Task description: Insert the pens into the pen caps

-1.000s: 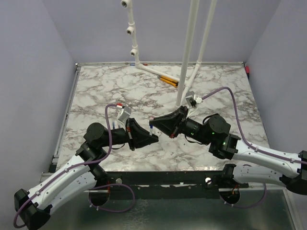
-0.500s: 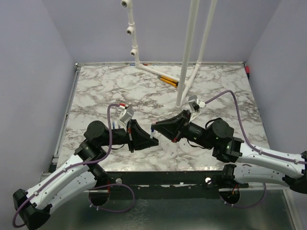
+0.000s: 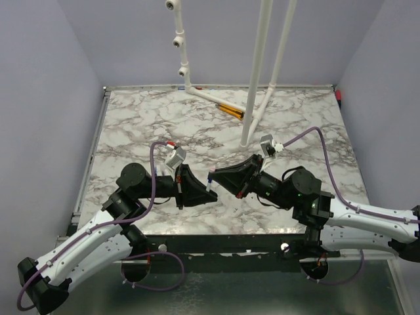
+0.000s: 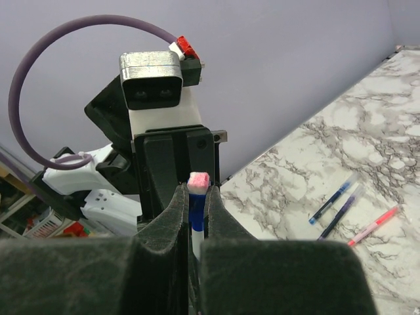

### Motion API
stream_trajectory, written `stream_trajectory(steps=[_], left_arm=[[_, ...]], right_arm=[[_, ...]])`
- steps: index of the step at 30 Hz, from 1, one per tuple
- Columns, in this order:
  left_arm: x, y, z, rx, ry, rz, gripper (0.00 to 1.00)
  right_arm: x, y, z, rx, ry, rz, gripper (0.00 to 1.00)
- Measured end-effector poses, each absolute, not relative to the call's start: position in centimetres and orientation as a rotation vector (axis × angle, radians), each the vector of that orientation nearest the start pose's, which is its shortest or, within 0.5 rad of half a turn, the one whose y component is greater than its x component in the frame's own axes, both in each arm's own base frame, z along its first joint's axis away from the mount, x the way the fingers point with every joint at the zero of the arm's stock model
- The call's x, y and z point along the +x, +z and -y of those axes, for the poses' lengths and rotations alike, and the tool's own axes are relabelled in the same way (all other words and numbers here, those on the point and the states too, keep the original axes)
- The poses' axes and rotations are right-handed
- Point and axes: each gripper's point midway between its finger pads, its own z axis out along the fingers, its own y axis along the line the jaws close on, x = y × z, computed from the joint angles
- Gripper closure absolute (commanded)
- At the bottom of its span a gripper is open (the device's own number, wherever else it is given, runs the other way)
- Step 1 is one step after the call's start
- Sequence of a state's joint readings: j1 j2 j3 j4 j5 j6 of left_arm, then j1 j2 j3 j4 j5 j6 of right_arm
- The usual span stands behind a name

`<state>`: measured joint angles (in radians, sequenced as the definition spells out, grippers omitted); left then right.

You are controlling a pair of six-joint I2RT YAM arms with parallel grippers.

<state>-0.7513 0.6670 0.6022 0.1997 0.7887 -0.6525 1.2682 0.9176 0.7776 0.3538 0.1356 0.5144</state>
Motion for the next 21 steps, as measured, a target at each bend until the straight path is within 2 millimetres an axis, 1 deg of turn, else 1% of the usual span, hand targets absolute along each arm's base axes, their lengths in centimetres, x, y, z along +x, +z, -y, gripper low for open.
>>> stream_trajectory(steps=[5,7,8,11,14,16,18,21], left_arm=[[8.1,31.2,27.1,0.817,-1.648,-1.525,1.0],[8.3,31.2,27.1,0.81,-1.643,-1.525,1.0],[8.3,31.2,27.1,0.807,-1.641,-1.526,1.0],[8.8,31.1,27.1,0.782,-1.623,-1.529,1.0],[9.3,31.0,27.1,0.754,-1.604,-1.534,1.0],[9.8,31.0,27.0,0.726,-1.584,-1.534,1.0],[10.5,30.7,26.9,0.689,-1.559,-1.544,1.0],[11.5,29.6,26.8,0.639,-1.52,-1.59,1.0]], right_arm=[[11.4,36.7,-34.4,-0.417,1.354,-1.453,0.99],[11.6,36.8,-34.4,-0.412,1.336,-1.46,0.97],[11.7,36.9,-34.4,-0.407,1.326,-1.464,0.94],[12.1,37.2,-34.5,-0.399,1.285,-1.476,0.79],[12.5,37.1,-34.5,-0.406,1.233,-1.5,0.67],[12.4,36.7,-34.5,-0.432,1.197,-1.522,0.62],[12.4,36.4,-34.5,-0.455,1.163,-1.54,0.59],[12.7,36.7,-34.0,-0.464,1.111,-1.549,0.55]])
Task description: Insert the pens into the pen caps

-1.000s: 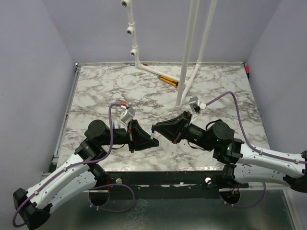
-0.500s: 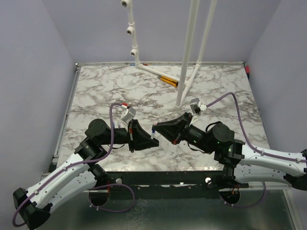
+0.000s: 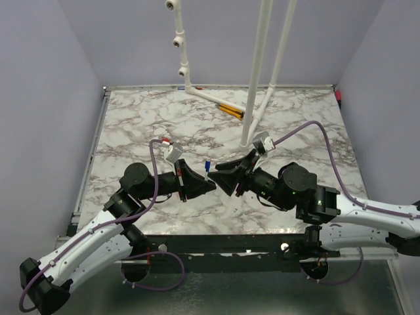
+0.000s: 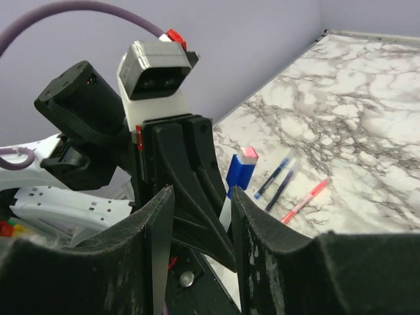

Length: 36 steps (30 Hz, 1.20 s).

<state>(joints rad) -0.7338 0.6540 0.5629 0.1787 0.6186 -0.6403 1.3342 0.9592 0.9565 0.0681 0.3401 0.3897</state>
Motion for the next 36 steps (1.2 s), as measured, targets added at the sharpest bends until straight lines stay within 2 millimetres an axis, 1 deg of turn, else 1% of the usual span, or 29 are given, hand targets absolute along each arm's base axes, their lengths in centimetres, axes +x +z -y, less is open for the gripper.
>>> stream_trajectory(steps=[5,7,9,10,12,14,17,18,19,20,22,25,29,33,36], left_arm=[[13.0,27.4,26.7,0.572,-1.443,-1.69,1.0],[13.8,26.2,26.5,0.539,-1.396,-1.745,1.0],[14.7,24.8,26.4,0.499,-1.34,-1.81,1.0],[15.1,24.0,26.2,0.477,-1.308,-1.846,1.0],[16.5,21.9,25.6,0.411,-1.21,-1.937,1.0],[17.6,19.7,25.0,0.349,-1.109,-2.031,1.0],[19.0,17.2,24.0,0.276,-0.977,-2.131,1.0],[19.3,16.5,23.8,0.26,-0.939,-2.161,1.0],[19.7,15.5,23.5,0.241,-0.893,-2.197,1.0],[20.0,14.8,23.2,0.224,-0.852,-2.222,1.0],[20.7,13.0,22.6,0.196,-0.763,-2.286,1.0],[21.3,10.3,21.5,0.163,-0.631,-2.372,1.0],[21.8,8.3,20.6,0.139,-0.513,-2.429,1.0],[22.5,7.5,20.1,0.127,-0.436,-2.45,1.0],[23.0,6.6,19.8,0.127,-0.376,-2.474,1.0]], right_arm=[[14.0,37.1,-32.6,-0.43,0.994,-1.575,0.53],[14.8,36.7,-31.8,-0.406,0.931,-1.602,0.52],[15.5,35.8,-31.0,-0.383,0.854,-1.639,0.5],[15.9,35.3,-30.6,-0.372,0.813,-1.66,0.47],[16.7,33.8,-30.1,-0.357,0.721,-1.71,0.43],[17.1,32.0,-30.0,-0.364,0.651,-1.755,0.42],[17.8,28.5,-30.2,-0.399,0.528,-1.838,0.42],[18.1,27.3,-30.3,-0.408,0.491,-1.867,0.42],[18.3,25.7,-30.4,-0.428,0.445,-1.904,0.42],[18.6,25.1,-30.3,-0.429,0.42,-1.922,0.42],[19.3,22.9,-30.0,-0.439,0.351,-1.976,0.42],[20.1,20.7,-29.7,-0.44,0.29,-2.035,0.41],[20.5,18.2,-29.1,-0.442,0.256,-2.099,0.41],[20.1,16.2,-28.9,-0.458,0.244,-2.149,0.41],[19.8,15.1,-28.6,-0.468,0.24,-2.176,0.4]])
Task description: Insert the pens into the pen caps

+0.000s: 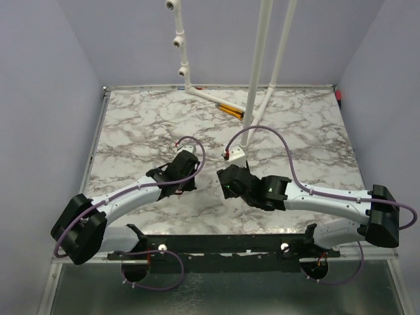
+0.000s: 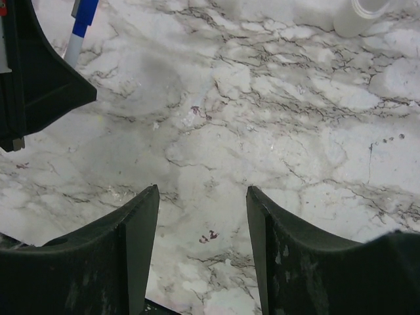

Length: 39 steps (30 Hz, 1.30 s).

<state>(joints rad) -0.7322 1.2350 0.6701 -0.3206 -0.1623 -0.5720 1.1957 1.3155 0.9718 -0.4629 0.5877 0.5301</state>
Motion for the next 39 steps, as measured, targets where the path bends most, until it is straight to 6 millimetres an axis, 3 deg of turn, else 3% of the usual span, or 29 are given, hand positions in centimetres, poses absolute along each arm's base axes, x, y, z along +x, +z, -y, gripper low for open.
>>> stream_trajectory(steps=[12,19,27,30,33,39], left_arm=[[23.1,2.5,18.5,0.146,-0.165,-2.576,0.83],[23.3,2.0,18.2,0.153,-0.105,-2.573,0.72],[23.2,2.3,18.4,0.165,-0.084,-2.576,0.55],[23.5,3.2,18.6,0.167,-0.088,-2.568,0.41],[24.1,5.6,19.1,0.176,-0.128,-2.524,0.37],[25.8,13.3,20.7,0.212,-0.275,-2.337,0.34]], right_arm=[[19.0,12.8,-27.9,-0.486,0.239,-2.232,0.4],[18.4,11.2,-26.9,-0.496,0.233,-2.26,0.39],[18.2,12.0,-26.9,-0.487,0.268,-2.249,0.37],[18.2,12.8,-26.9,-0.476,0.292,-2.233,0.36],[18.2,13.8,-26.6,-0.469,0.315,-2.212,0.34],[18.7,16.2,-26.2,-0.453,0.323,-2.159,0.29]])
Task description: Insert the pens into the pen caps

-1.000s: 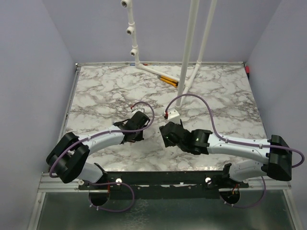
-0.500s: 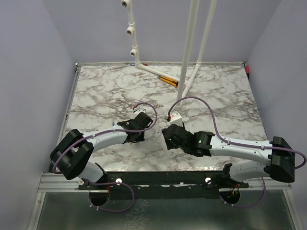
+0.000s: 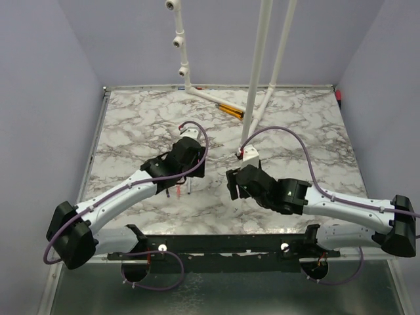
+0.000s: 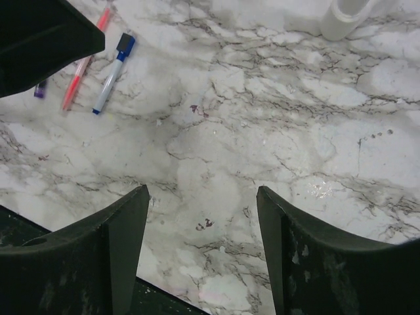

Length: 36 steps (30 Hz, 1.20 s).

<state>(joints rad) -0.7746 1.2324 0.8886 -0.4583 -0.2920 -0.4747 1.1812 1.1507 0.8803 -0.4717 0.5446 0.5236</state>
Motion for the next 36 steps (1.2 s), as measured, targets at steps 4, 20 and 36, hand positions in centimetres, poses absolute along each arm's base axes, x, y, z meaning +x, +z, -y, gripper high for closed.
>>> stream_trajectory(steps=[4,20,36], left_arm=[[25.9,16.5,20.9,0.256,-0.326,-2.248,0.32],[24.1,25.3,17.4,0.25,-0.402,-1.925,0.25],[22.8,28.7,14.2,0.161,-0.411,-1.752,0.23]], right_arm=[[20.0,17.9,-25.1,-0.393,0.312,-2.124,0.29],[26.1,22.6,-14.4,0.003,0.308,-2.052,0.26],[24.0,26.2,-13.4,-0.055,0.427,-1.882,0.25]])
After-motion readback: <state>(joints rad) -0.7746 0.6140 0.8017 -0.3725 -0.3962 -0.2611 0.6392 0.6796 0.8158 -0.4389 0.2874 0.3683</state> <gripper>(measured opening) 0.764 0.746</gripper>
